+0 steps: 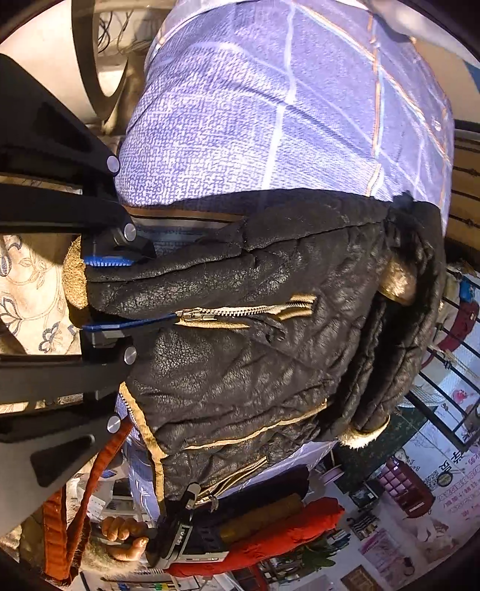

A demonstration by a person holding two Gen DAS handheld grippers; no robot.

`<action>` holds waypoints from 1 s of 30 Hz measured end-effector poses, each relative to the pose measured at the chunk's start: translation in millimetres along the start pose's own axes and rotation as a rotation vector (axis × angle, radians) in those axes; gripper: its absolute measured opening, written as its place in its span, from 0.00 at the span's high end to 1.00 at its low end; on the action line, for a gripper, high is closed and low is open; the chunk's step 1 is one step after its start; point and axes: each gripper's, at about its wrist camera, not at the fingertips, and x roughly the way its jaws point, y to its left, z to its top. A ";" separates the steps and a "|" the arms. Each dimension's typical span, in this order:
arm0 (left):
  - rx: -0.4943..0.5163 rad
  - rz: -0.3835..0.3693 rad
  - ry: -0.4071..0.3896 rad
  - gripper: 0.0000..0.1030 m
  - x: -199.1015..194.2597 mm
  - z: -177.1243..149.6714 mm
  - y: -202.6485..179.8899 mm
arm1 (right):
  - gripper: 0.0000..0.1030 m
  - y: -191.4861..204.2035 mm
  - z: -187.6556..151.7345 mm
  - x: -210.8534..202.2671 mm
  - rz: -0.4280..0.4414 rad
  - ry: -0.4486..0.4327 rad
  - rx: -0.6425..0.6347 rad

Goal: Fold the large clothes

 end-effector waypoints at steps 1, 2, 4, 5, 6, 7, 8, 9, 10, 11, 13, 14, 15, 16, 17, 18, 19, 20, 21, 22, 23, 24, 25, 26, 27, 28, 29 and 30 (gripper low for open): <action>0.018 -0.004 -0.007 0.83 -8.1 4.0 -4.8 | 0.85 4.4 -2.7 -9.0 0.015 -0.003 -0.012; 0.034 -0.012 -0.010 0.84 -14.7 7.4 -8.7 | 0.85 10.8 -5.0 -16.2 0.024 -0.006 -0.025; 0.090 -0.026 0.008 0.84 -30.8 8.2 -19.0 | 0.85 23.4 -14.1 -33.3 0.034 0.004 -0.048; 0.118 -0.028 0.022 0.84 -36.7 6.6 -21.3 | 0.85 26.6 -19.7 -41.3 0.031 0.012 -0.058; 0.146 -0.030 0.043 0.84 -43.0 1.3 -23.9 | 0.86 30.2 -28.6 -50.5 0.023 0.024 -0.069; 0.158 -0.030 0.067 0.84 -46.6 -4.1 -22.6 | 0.86 30.4 -37.3 -59.5 0.019 0.035 -0.069; 0.155 -0.027 0.091 0.84 -47.8 -8.3 -18.7 | 0.86 27.3 -46.1 -67.1 0.019 0.043 -0.057; 0.141 -0.025 0.124 0.84 -45.5 -13.4 -13.6 | 0.85 19.8 -56.1 -74.2 0.029 0.047 -0.023; 0.125 -0.022 0.146 0.84 -41.2 -16.2 -8.5 | 0.85 12.7 -62.9 -77.3 0.040 0.052 0.005; 0.106 -0.017 0.159 0.84 -35.0 -16.3 -3.6 | 0.85 6.5 -68.3 -76.7 0.039 0.060 0.022; 0.045 -0.028 0.162 0.84 -23.5 -6.6 5.6 | 0.85 -4.0 -72.9 -70.1 0.053 0.062 0.071; 0.026 -0.028 0.157 0.84 -20.6 1.5 9.2 | 0.85 -4.6 -72.1 -64.7 0.077 0.062 0.093; 0.015 -0.028 0.146 0.84 -19.0 11.7 9.0 | 0.85 -2.7 -68.6 -61.2 0.101 0.055 0.104; 0.013 -0.034 0.130 0.84 -22.3 17.1 8.7 | 0.85 1.1 -63.0 -60.5 0.120 0.046 0.098; 0.023 -0.037 0.107 0.84 -27.3 22.5 6.3 | 0.85 4.0 -58.0 -62.0 0.128 0.039 0.083; 0.040 -0.032 0.081 0.84 -34.2 30.0 3.5 | 0.85 9.9 -49.5 -64.8 0.132 0.028 0.056; 0.056 -0.027 0.057 0.84 -41.4 38.7 2.0 | 0.85 15.4 -40.7 -67.5 0.129 0.019 0.032; 0.072 -0.015 0.027 0.84 -48.8 50.4 -0.6 | 0.85 19.0 -30.8 -70.4 0.130 0.013 0.017; 0.086 -0.003 0.001 0.84 -54.5 59.6 -2.3 | 0.85 25.3 -16.6 -72.0 0.135 0.004 0.002; 0.106 0.000 -0.029 0.84 -63.5 69.3 -4.6 | 0.85 32.2 -3.0 -72.6 0.135 -0.008 -0.015; 0.131 0.007 -0.061 0.84 -69.4 82.5 -10.2 | 0.85 42.6 13.1 -72.7 0.127 -0.024 -0.043; 0.160 0.021 -0.097 0.84 -73.2 98.1 -17.1 | 0.85 51.8 27.1 -71.9 0.117 -0.037 -0.070; 0.188 0.035 -0.128 0.84 -75.3 114.7 -24.6 | 0.85 62.8 42.1 -70.6 0.111 -0.049 -0.095; 0.212 0.044 -0.153 0.84 -76.9 128.7 -31.7 | 0.85 73.6 58.6 -67.7 0.110 -0.058 -0.110; 0.234 0.052 -0.184 0.84 -77.1 145.8 -37.4 | 0.85 83.7 79.8 -64.1 0.114 -0.061 -0.106; 0.248 0.061 -0.213 0.84 -76.7 162.2 -45.2 | 0.85 88.4 96.9 -63.1 0.122 -0.065 -0.092; 0.259 0.072 -0.237 0.84 -74.5 179.5 -48.5 | 0.85 92.3 115.0 -59.7 0.133 -0.076 -0.068; 0.264 0.084 -0.259 0.84 -69.6 199.4 -50.8 | 0.85 95.4 136.6 -55.6 0.143 -0.091 -0.036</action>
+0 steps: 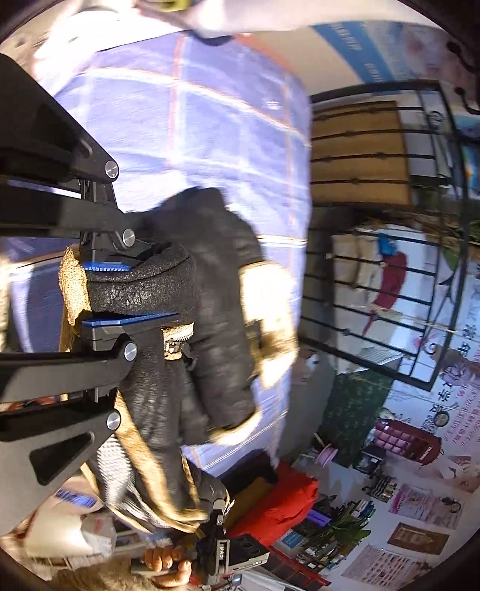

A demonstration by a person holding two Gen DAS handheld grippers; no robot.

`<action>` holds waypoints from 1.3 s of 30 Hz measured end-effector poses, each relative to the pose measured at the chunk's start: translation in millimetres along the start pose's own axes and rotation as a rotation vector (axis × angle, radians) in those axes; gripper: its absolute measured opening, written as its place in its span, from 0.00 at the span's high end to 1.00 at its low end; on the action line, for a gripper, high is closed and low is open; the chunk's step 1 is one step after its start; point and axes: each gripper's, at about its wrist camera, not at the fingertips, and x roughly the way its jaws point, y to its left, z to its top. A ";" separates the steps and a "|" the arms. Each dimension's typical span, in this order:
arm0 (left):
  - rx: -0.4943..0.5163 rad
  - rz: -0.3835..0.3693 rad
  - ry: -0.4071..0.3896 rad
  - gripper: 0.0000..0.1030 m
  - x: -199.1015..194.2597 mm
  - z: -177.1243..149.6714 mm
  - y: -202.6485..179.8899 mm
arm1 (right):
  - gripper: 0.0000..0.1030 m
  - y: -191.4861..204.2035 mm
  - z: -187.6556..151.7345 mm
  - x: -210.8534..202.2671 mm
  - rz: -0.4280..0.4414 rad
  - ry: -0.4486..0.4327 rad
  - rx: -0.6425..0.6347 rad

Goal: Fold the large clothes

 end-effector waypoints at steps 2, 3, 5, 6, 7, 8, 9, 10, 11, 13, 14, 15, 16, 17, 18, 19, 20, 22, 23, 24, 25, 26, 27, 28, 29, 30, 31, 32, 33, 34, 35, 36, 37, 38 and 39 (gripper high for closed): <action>-0.010 0.024 -0.026 0.84 19.9 32.7 8.8 | 0.84 0.6 34.3 9.8 0.015 -0.025 0.058; -0.033 0.029 -0.030 0.84 32.0 49.4 15.4 | 0.84 0.1 55.8 17.7 0.027 -0.037 0.102; -0.065 0.039 -0.021 0.84 56.7 77.4 25.9 | 0.84 -1.5 87.8 33.8 0.039 -0.041 0.158; -0.071 0.049 -0.016 0.84 72.3 91.3 27.6 | 0.84 -1.7 103.3 43.6 0.033 -0.048 0.175; -0.079 0.062 -0.008 0.84 86.2 103.0 31.6 | 0.84 -4.6 118.5 53.0 0.033 -0.046 0.195; -0.084 0.076 0.001 0.84 97.7 111.8 36.1 | 0.84 -9.8 133.4 62.0 0.033 -0.041 0.216; -0.085 0.089 0.013 0.84 112.5 120.8 40.3 | 0.84 -13.9 140.7 70.3 0.028 -0.047 0.238; -0.087 0.101 0.024 0.83 125.6 127.2 44.4 | 0.83 -20.1 151.1 78.9 0.026 -0.052 0.265; -0.102 0.109 0.037 0.83 138.5 134.6 50.9 | 0.83 -25.8 159.3 87.4 0.024 -0.052 0.282; -0.145 0.113 0.080 0.83 167.8 142.4 62.0 | 0.83 -41.1 176.8 108.6 -0.008 -0.060 0.317; -0.151 0.127 0.106 0.83 184.7 144.6 66.2 | 0.83 -48.9 182.2 116.9 -0.021 -0.056 0.332; -0.151 0.141 0.127 0.83 199.6 145.8 69.4 | 0.83 -59.8 189.1 131.0 -0.041 -0.048 0.352; -0.159 0.147 0.148 0.82 212.8 143.7 72.3 | 0.83 -66.9 191.8 139.2 -0.056 -0.047 0.364; -0.172 0.153 0.174 0.81 227.7 142.1 77.0 | 0.83 -75.6 195.4 149.2 -0.071 -0.047 0.379; -0.183 0.157 0.197 0.81 243.1 138.9 81.7 | 0.82 -85.9 197.4 160.7 -0.086 -0.041 0.400; -0.180 0.168 0.218 0.81 255.9 136.3 84.6 | 0.82 -94.4 198.8 170.8 -0.101 -0.032 0.419; -0.177 0.180 0.249 0.81 271.0 131.6 87.4 | 0.82 -104.6 198.8 182.4 -0.115 -0.023 0.437; -0.185 0.195 0.300 0.81 292.3 123.6 92.1 | 0.82 -116.9 196.5 199.1 -0.136 -0.008 0.441; -0.176 0.206 0.311 0.81 298.4 119.7 91.7 | 0.82 -119.7 195.9 205.4 -0.140 -0.008 0.436; -0.159 0.214 0.306 0.81 300.6 117.9 91.1 | 0.82 -122.4 194.8 210.1 -0.137 -0.011 0.434; -0.143 0.215 0.299 0.81 301.4 116.4 90.7 | 0.82 -123.0 194.7 211.7 -0.132 -0.011 0.433; -0.144 0.209 0.295 0.81 300.8 115.5 91.5 | 0.82 -123.7 194.3 212.2 -0.123 -0.013 0.435; -0.161 0.194 0.289 0.81 297.6 114.5 94.7 | 0.81 -126.3 194.0 211.5 -0.103 -0.014 0.445; -0.180 0.174 0.284 0.81 295.6 114.3 98.1 | 0.78 -128.8 193.2 210.5 -0.075 -0.015 0.458; -0.204 0.150 0.279 0.81 293.6 114.7 102.5 | 0.77 -132.2 191.9 208.4 -0.041 -0.016 0.480; -0.232 0.125 0.275 0.81 288.2 115.3 106.9 | 0.75 -133.9 190.2 205.6 -0.013 -0.018 0.497; -0.264 0.098 0.268 0.81 282.1 115.7 111.9 | 0.71 -135.2 188.9 201.5 0.021 -0.026 0.513; -0.305 0.065 0.248 0.79 269.6 118.0 117.1 | 0.68 -134.7 187.6 196.2 0.059 -0.037 0.527; -0.336 0.035 0.220 0.78 257.4 120.0 120.3 | 0.61 -134.1 186.4 191.4 0.090 -0.046 0.539; -0.367 -0.004 0.188 0.76 242.4 122.4 124.7 | 0.50 -132.0 186.5 185.7 0.131 -0.060 0.558; -0.399 -0.051 0.161 0.73 227.6 124.8 129.5 | 0.43 -130.4 185.9 178.9 0.177 -0.075 0.576; -0.429 -0.096 0.146 0.70 215.5 126.7 133.6 | 0.28 -127.1 185.9 168.6 0.222 -0.105 0.596; -0.461 -0.140 0.141 0.69 205.1 127.6 136.8 | 0.16 -123.9 187.1 157.7 0.233 -0.138 0.604; -0.490 -0.178 0.142 0.65 196.6 127.9 139.9 | 0.14 -119.6 188.8 146.9 0.220 -0.168 0.602; -0.517 -0.212 0.146 0.61 188.8 127.8 143.2 | 0.14 -113.1 192.8 134.9 0.168 -0.176 0.578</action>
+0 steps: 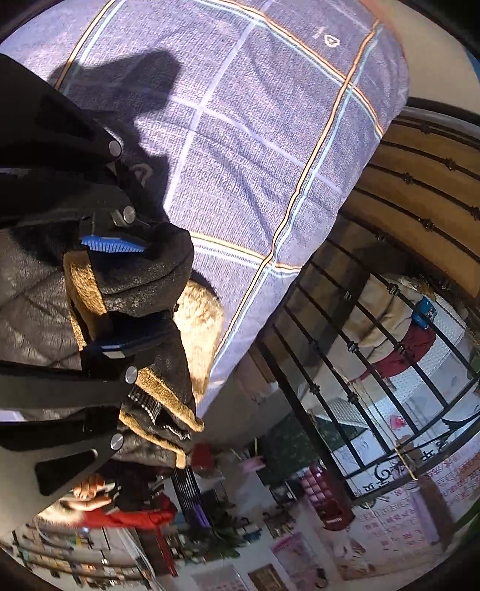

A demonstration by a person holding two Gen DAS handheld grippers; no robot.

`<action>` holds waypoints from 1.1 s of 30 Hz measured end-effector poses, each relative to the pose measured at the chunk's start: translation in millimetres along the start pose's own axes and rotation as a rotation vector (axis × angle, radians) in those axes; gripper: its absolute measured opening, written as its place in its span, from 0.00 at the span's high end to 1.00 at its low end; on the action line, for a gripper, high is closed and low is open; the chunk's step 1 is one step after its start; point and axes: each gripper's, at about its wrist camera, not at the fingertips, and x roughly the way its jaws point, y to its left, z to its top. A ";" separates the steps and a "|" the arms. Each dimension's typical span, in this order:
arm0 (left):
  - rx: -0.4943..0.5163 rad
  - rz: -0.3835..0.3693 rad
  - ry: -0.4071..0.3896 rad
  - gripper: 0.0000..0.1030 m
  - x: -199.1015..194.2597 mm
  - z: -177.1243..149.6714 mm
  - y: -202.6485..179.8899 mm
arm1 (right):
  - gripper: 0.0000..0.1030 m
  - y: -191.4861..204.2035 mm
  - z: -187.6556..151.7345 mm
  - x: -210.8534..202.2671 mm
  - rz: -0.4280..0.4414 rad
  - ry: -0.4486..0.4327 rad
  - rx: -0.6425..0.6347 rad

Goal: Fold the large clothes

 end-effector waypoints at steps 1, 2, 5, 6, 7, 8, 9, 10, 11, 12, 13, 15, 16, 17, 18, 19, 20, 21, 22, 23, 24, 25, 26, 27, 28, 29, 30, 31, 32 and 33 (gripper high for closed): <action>-0.017 -0.020 0.006 0.60 -7.3 -0.9 1.1 | 0.14 11.4 -1.0 -7.8 -0.051 -0.011 -0.047; -0.022 -0.036 0.008 0.58 -13.0 -2.4 1.6 | 0.14 21.1 -3.8 -13.4 -0.079 -0.020 -0.094; -0.048 -0.069 0.025 0.57 -18.1 -5.9 2.6 | 0.14 60.8 -33.7 -31.7 -0.192 -0.044 -0.335; -0.070 -0.070 0.032 0.57 -18.3 -7.0 5.6 | 0.14 69.3 -47.5 -35.4 -0.238 -0.047 -0.420; -0.084 -0.063 0.037 0.57 -14.8 -4.9 7.6 | 0.14 80.4 -65.6 -38.6 -0.284 -0.050 -0.524; -0.082 -0.052 0.034 0.57 -17.1 -5.2 5.9 | 0.14 83.3 -82.7 -43.8 -0.312 -0.051 -0.613; -0.063 -0.040 0.025 0.57 -17.0 -2.1 3.9 | 0.14 92.6 -106.5 -46.4 -0.346 -0.058 -0.729; -0.035 -0.033 0.017 0.57 -19.5 -1.6 -1.2 | 0.14 97.9 -126.7 -49.0 -0.378 -0.066 -0.822; -0.018 -0.036 0.016 0.57 -21.0 0.3 -4.9 | 0.14 100.1 -146.0 -51.8 -0.411 -0.075 -0.903; -0.014 -0.043 0.021 0.57 -22.4 2.1 -7.0 | 0.14 98.4 -158.5 -55.3 -0.436 -0.085 -0.954; -0.027 -0.058 0.031 0.56 -23.9 4.8 -6.4 | 0.14 96.1 -172.7 -56.8 -0.460 -0.091 -1.006; -0.096 -0.112 0.062 0.51 -26.2 12.7 -1.0 | 0.14 92.1 -200.2 -52.2 -0.487 -0.075 -1.108; -0.120 -0.130 0.074 0.49 -29.1 16.6 1.5 | 0.14 88.1 -213.0 -48.3 -0.500 -0.059 -1.161; -0.130 -0.134 0.063 0.40 -34.3 19.5 3.1 | 0.14 84.6 -221.5 -43.1 -0.513 -0.040 -1.199; -0.128 -0.105 0.016 0.30 -46.7 25.0 3.7 | 0.14 80.0 -229.1 -37.5 -0.524 -0.015 -1.224; -0.119 -0.062 -0.041 0.24 -60.6 30.0 4.6 | 0.14 75.3 -233.8 -33.3 -0.530 0.009 -1.224; -0.110 -0.021 -0.095 0.16 -74.6 34.5 5.8 | 0.14 73.8 -237.7 -29.6 -0.532 0.023 -1.215; -0.101 0.020 -0.149 0.15 -89.2 36.9 7.0 | 0.14 68.8 -239.5 -27.0 -0.528 0.040 -1.196; -0.089 0.057 -0.185 0.15 -101.2 36.2 6.5 | 0.14 66.4 -241.8 -25.7 -0.522 0.049 -1.185; -0.069 0.087 -0.197 0.15 -108.8 33.6 3.9 | 0.14 65.1 -243.8 -24.9 -0.521 0.050 -1.182; -0.029 0.138 -0.207 0.15 -114.7 27.3 -2.5 | 0.14 64.0 -246.4 -24.0 -0.533 0.042 -1.184; 0.032 0.206 -0.222 0.15 -118.1 16.6 -12.7 | 0.14 63.7 -249.5 -23.1 -0.550 0.029 -1.188; 0.114 0.281 -0.238 0.15 -117.9 1.7 -26.2 | 0.14 64.2 -253.0 -19.6 -0.563 0.017 -1.190; 0.199 0.346 -0.252 0.14 -114.7 -15.0 -39.2 | 0.14 64.8 -254.9 -19.5 -0.573 0.004 -1.188; 0.293 0.412 -0.269 0.12 -107.9 -35.9 -54.1 | 0.14 65.5 -256.8 -18.8 -0.581 -0.005 -1.183; 0.388 0.468 -0.276 0.08 -96.8 -60.5 -69.2 | 0.14 66.1 -259.3 -18.1 -0.590 -0.012 -1.177; 0.465 0.497 -0.269 0.06 -85.2 -83.0 -80.8 | 0.14 65.7 -262.3 -16.4 -0.599 -0.016 -1.175; 0.533 0.507 -0.259 0.06 -72.2 -107.6 -92.9 | 0.14 66.9 -264.6 -12.9 -0.614 -0.022 -1.173; 0.582 0.504 -0.246 0.06 -58.5 -129.9 -103.1 | 0.14 68.4 -267.2 -11.7 -0.631 -0.029 -1.172; 0.621 0.486 -0.231 0.06 -42.0 -152.8 -114.8 | 0.14 68.5 -270.0 -11.3 -0.649 -0.035 -1.171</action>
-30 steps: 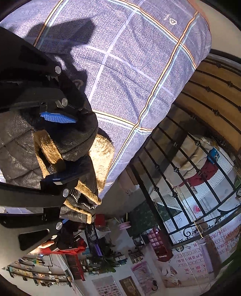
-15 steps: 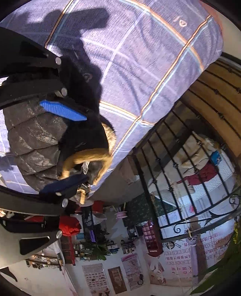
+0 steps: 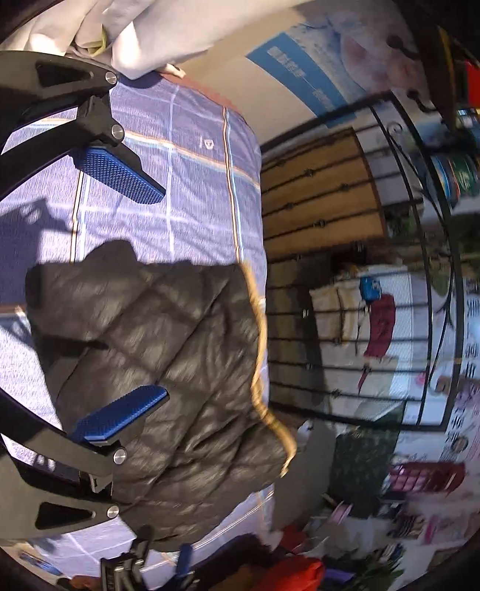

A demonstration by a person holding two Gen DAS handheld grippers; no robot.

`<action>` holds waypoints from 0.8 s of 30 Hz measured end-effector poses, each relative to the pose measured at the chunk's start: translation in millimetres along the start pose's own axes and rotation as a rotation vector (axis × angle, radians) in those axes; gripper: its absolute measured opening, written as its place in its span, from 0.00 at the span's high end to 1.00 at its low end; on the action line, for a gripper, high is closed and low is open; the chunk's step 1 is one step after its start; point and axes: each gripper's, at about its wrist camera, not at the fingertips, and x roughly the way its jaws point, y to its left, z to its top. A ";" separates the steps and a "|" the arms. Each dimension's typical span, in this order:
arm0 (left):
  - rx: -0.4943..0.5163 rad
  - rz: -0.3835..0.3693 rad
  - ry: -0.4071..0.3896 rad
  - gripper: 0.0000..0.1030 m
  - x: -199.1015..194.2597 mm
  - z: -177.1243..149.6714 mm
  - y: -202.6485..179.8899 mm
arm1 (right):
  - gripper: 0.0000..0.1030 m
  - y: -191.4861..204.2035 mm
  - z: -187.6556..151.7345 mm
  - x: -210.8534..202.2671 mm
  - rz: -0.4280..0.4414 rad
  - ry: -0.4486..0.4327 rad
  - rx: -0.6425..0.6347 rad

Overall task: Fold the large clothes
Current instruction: 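Lay the hem over the collar with both tools and release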

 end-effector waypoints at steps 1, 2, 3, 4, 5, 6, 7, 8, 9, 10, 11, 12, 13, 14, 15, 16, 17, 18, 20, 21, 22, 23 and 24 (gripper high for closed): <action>0.013 -0.016 0.000 0.06 1.3 -9.0 -15.2 | 0.14 2.7 -0.7 0.2 -0.014 0.008 0.001; 0.013 -0.030 0.006 0.06 7.4 -14.9 -33.5 | 0.14 5.2 -2.1 0.7 -0.023 0.014 0.002; 0.001 -0.032 0.016 0.06 14.0 -16.6 -43.7 | 0.14 6.1 -2.7 1.2 -0.027 0.017 0.003; -0.026 -0.025 0.036 0.06 23.7 -16.3 -51.4 | 0.14 6.5 -2.9 2.0 -0.029 0.020 0.005; -0.056 -0.010 0.060 0.06 34.1 -13.8 -54.3 | 0.14 5.9 -2.3 3.3 -0.035 0.023 0.010; -0.083 0.027 0.076 0.06 44.0 -10.4 -55.7 | 0.14 4.8 -1.9 5.1 -0.044 0.028 0.016; -0.090 0.048 0.075 0.06 49.3 -9.3 -58.1 | 0.13 3.2 -0.6 7.5 -0.054 0.035 0.026; -0.092 0.064 0.082 0.06 57.0 -7.4 -57.8 | 0.12 -0.1 2.0 10.7 -0.060 0.042 0.043; -0.092 0.081 0.113 0.06 68.5 -5.6 -57.5 | 0.11 -2.3 3.9 14.1 -0.057 0.048 0.055; -0.095 0.087 0.178 0.06 85.0 -5.4 -55.9 | 0.07 -4.5 6.3 19.9 -0.054 0.063 0.064; -0.107 0.072 0.223 0.05 93.6 -6.6 -53.9 | 0.05 -5.8 8.5 27.6 -0.060 0.087 0.068; -0.125 0.053 0.245 0.05 101.3 -8.0 -50.3 | 0.05 -7.1 11.0 39.1 -0.079 0.119 0.068; -0.136 0.049 0.238 0.05 104.2 -9.0 -47.5 | 0.05 -8.5 12.6 48.8 -0.093 0.143 0.068; -0.137 0.046 0.226 0.05 105.5 -9.5 -45.9 | 0.05 -10.3 14.5 59.4 -0.102 0.162 0.070; -0.131 0.045 0.215 0.05 107.0 -9.9 -45.9 | 0.05 -11.8 16.1 65.4 -0.111 0.164 0.072; -0.120 0.049 0.211 0.05 108.9 -10.6 -46.7 | 0.05 -13.7 17.9 70.2 -0.117 0.165 0.079; -0.108 0.057 0.211 0.04 110.3 -10.2 -48.2 | 0.05 -16.3 20.3 76.7 -0.117 0.170 0.089; -0.092 0.065 0.215 0.04 114.5 -9.6 -49.6 | 0.04 -17.6 22.2 82.2 -0.118 0.181 0.093; -0.068 0.079 0.235 0.04 121.5 -7.4 -52.4 | 0.04 -19.6 28.2 96.9 -0.131 0.225 0.078; -0.063 0.084 0.247 0.04 123.0 -5.0 -54.1 | 0.04 -20.8 30.7 102.9 -0.133 0.244 0.070; -0.060 0.087 0.260 0.04 125.8 -2.6 -54.5 | 0.04 -22.9 34.6 109.9 -0.130 0.266 0.064; -0.057 0.087 0.270 0.04 128.6 0.3 -54.1 | 0.04 -24.5 38.1 115.2 -0.127 0.284 0.064; -0.059 0.084 0.276 0.04 130.9 4.5 -54.6 | 0.04 -25.8 40.6 118.7 -0.125 0.297 0.064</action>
